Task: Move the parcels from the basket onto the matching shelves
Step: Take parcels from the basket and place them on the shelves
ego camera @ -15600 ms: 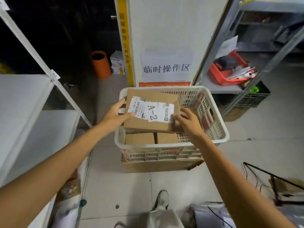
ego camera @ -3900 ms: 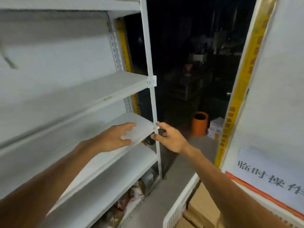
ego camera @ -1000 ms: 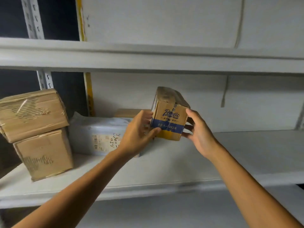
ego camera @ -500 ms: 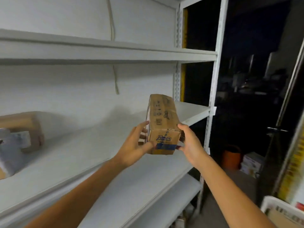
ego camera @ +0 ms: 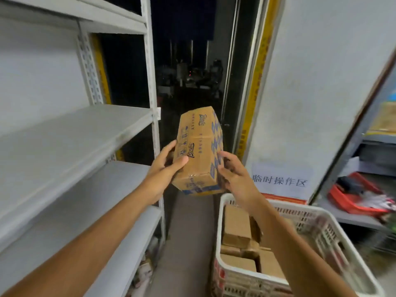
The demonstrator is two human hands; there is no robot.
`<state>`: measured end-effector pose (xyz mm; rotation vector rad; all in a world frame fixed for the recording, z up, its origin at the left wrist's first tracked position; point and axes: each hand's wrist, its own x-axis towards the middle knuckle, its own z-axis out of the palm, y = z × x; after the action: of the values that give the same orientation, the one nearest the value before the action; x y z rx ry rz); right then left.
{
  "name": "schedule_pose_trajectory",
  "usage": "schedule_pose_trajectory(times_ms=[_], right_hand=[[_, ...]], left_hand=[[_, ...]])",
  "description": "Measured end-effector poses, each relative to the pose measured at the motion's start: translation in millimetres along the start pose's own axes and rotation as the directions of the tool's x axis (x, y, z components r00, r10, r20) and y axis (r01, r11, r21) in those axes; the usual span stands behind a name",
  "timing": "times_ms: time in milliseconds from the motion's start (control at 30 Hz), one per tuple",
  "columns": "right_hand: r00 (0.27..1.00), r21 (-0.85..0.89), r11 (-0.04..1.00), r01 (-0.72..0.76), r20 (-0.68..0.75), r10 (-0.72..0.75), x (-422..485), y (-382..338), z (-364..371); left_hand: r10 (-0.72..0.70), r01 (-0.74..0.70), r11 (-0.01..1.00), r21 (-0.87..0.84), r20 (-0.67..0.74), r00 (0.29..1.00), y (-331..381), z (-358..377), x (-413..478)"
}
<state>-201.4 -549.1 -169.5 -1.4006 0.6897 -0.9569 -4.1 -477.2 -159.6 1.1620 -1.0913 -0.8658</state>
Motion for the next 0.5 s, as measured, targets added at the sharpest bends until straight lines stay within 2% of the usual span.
schedule_pose_trajectory(times_ms=[133,300,500], right_hand=[[0.987,0.025,0.993,-0.116,-0.113,0.118,-3.9,12.4,-45.6],[0.954,-0.079,0.968,-0.237,-0.209,0.216,-23.6,29.3,-96.3],[0.894,0.002,0.947,-0.320,-0.329,0.303,-62.5,57.6,-162.5]], left_hand=[[-0.064,0.070,0.997,-0.037,0.138,0.988,-38.3,34.4,29.2],[-0.117,0.090,0.989,0.118,0.245,0.962,-82.3,84.8,53.5],[-0.235,0.183,0.968,0.171,0.368,0.900,-128.0,163.8,52.0]])
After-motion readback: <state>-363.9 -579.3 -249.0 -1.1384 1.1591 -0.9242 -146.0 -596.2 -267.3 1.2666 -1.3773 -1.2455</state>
